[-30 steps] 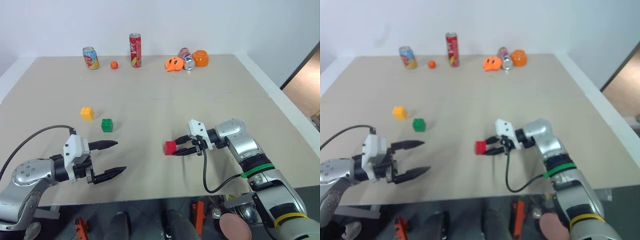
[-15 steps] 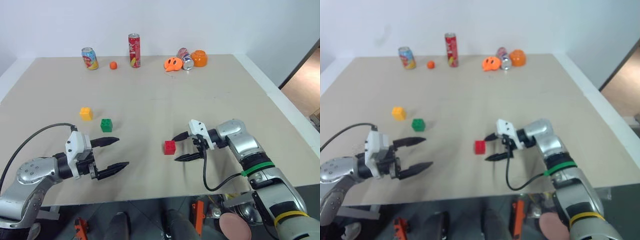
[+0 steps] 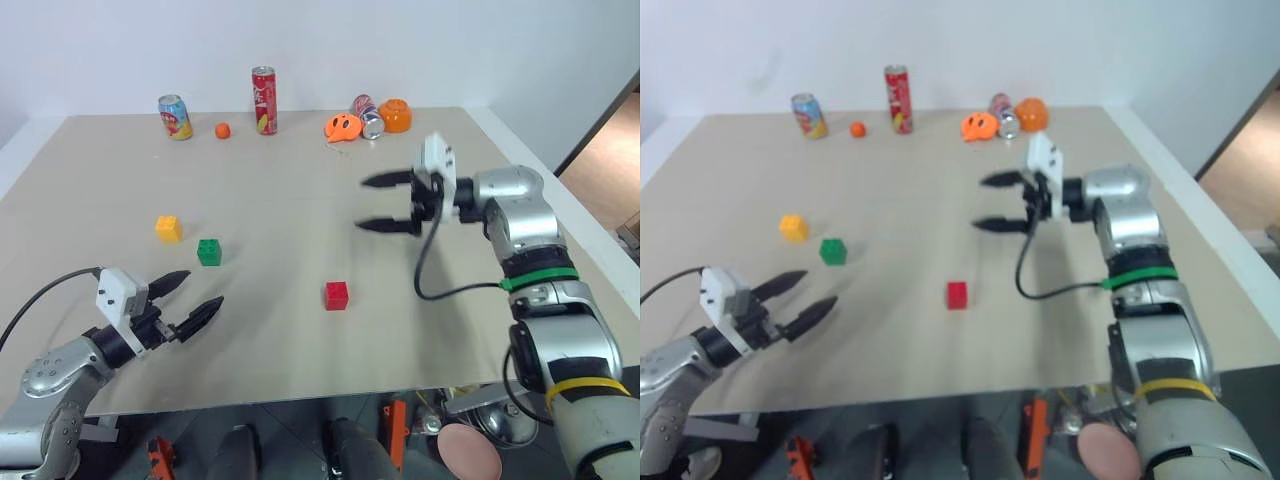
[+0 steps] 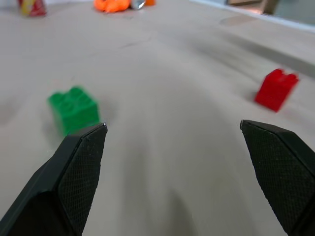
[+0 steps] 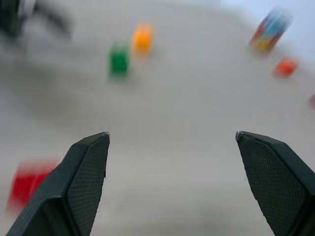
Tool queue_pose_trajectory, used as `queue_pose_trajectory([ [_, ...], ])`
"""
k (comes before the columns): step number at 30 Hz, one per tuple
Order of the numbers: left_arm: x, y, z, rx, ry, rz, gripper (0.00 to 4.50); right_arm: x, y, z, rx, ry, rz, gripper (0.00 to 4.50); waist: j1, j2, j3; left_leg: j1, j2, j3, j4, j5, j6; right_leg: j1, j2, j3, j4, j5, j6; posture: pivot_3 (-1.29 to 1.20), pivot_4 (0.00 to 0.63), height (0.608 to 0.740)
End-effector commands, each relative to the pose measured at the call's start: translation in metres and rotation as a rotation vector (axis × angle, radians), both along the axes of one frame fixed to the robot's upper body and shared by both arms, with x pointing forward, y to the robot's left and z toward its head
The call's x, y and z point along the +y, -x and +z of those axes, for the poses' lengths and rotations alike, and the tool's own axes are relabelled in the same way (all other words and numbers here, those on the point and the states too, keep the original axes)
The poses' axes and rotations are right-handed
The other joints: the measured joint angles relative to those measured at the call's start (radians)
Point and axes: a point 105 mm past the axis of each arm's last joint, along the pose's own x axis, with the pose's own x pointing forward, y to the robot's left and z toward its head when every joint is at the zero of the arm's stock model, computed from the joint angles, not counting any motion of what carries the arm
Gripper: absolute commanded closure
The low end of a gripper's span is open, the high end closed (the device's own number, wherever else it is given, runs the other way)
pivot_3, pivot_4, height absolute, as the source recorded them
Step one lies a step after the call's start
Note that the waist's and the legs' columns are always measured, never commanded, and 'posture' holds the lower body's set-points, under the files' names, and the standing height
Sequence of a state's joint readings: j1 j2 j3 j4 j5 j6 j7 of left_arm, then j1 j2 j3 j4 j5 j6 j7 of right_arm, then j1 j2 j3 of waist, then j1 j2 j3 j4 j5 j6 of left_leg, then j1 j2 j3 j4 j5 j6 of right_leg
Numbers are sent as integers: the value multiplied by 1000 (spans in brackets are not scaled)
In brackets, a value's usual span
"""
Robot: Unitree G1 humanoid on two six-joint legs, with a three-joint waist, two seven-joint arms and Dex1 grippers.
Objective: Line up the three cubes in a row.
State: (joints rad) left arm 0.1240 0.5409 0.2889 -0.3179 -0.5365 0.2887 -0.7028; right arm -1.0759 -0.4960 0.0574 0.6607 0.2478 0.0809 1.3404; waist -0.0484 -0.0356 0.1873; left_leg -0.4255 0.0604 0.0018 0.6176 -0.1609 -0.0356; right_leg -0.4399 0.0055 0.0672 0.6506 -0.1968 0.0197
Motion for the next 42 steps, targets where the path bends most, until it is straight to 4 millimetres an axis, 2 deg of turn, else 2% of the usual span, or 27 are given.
queue_pose_trajectory([
  [1, 10, -12, -10, 11, -41, 140, 0, 19, 14, 14, -6, -103, 40, 260, 2, 0, 0, 0, 0, 0, 0, 0, 0, 0, 0, 0, 0, 0, 0, 0, 150, 740],
  [3, 11, -20, -16, 30, -48, 190, 0, 28, 21, 5, 5, -109, 48, 260, 8, -1, 0, -1, 0, 0, 0, 0, 0, 0, 0, 0, 0, 0, 0, 0, 150, 740],
  [7, -1, -34, -20, 65, -30, 228, 0, 37, 36, -14, 52, -110, 63, 260, 13, -1, 0, -5, -1, 0, 2, 0, 0, -1, -1, 1, 0, 1, 2, 0, 150, 740],
  [14, -28, -58, -17, 99, 22, 247, 0, 45, 52, -22, 89, -129, 84, 260, 8, -1, 0, -3, 0, -1, 2, 0, 0, -1, 2, 2, 0, 2, 3, 0, 150, 740],
  [22, -20, -90, -8, 104, 48, 403, 0, 48, 53, -23, 99, -137, 81, 260, 1, -1, -1, -2, 0, -3, 2, 0, 0, 0, 5, 3, 1, 4, 2, 0, 150, 740],
  [33, -15, -92, -14, 124, 26, 468, 0, 45, 51, -22, 106, -145, 68, 260, 1, -1, -1, -3, 0, -3, 1, 0, 0, 0, 5, 4, 0, 6, 5, 0, 150, 740],
  [38, -21, -93, -14, 115, 4, 451, 0, 45, 50, -23, 105, -143, 62, 260, 1, -1, -1, -3, 0, -3, 2, 0, 0, 0, 5, 4, 0, 5, 4, 0, 150, 740],
  [42, -11, -100, -12, 109, -8, 485, 0, 45, 49, -23, 100, -141, 59, 260, 1, -1, -1, -2, 0, -3, 2, 0, 0, 0, 5, 4, 1, 5, 4, 0, 150, 740],
])
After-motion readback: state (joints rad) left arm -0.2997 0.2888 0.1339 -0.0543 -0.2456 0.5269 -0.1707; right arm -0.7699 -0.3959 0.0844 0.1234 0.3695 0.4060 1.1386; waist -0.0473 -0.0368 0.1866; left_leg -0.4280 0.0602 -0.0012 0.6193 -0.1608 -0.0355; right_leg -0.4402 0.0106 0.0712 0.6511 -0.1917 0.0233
